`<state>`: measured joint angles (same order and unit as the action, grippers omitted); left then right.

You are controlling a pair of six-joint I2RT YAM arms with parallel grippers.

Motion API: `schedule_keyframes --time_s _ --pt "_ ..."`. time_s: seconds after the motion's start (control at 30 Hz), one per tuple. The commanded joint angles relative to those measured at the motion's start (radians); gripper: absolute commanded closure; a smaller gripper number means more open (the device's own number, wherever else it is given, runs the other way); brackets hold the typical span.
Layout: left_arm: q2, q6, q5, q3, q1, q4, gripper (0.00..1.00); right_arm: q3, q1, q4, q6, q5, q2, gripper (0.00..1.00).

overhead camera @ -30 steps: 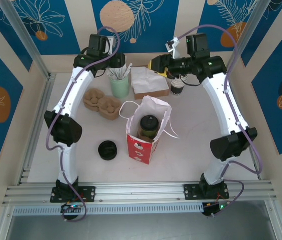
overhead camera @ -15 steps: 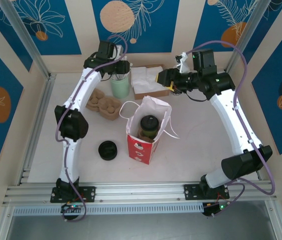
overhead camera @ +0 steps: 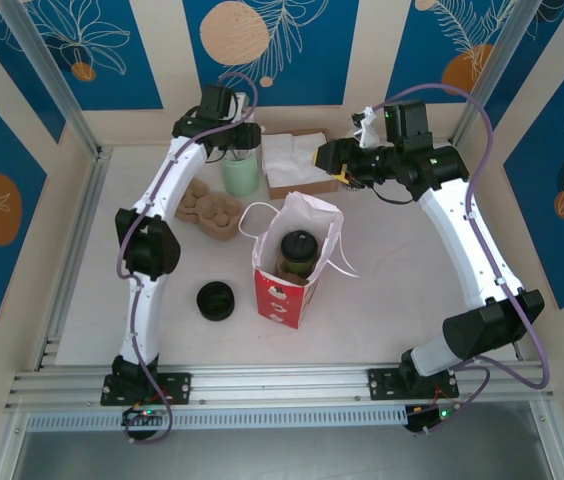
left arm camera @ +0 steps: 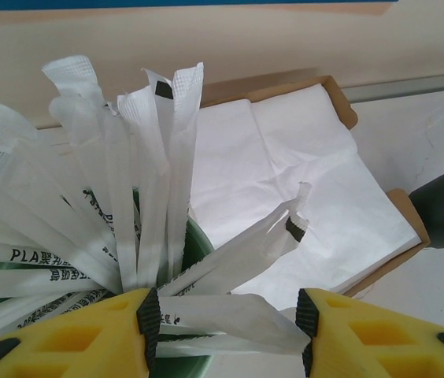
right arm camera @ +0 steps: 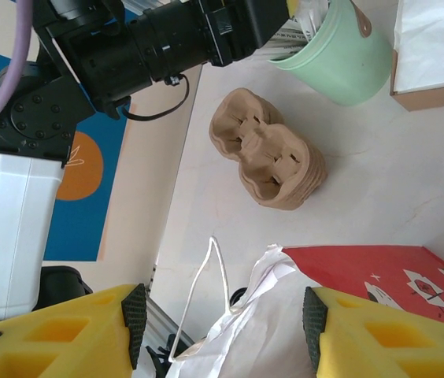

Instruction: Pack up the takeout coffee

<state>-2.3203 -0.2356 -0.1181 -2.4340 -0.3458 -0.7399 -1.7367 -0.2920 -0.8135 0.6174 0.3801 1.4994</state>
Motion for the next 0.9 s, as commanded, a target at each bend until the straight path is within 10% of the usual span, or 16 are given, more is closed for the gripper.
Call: schedule_keyframes --time_s 0.0,0.87 --pt "-0.023 0.007 0.030 -0.039 -0.007 0.004 0.51 0.013 0.005 0.018 -0.001 0.003 -0.021 0.42" --pt "-0.063 0.065 0.146 -0.058 -0.004 0.029 0.66 0.042 0.017 0.018 -0.002 -0.004 -0.039 0.42"
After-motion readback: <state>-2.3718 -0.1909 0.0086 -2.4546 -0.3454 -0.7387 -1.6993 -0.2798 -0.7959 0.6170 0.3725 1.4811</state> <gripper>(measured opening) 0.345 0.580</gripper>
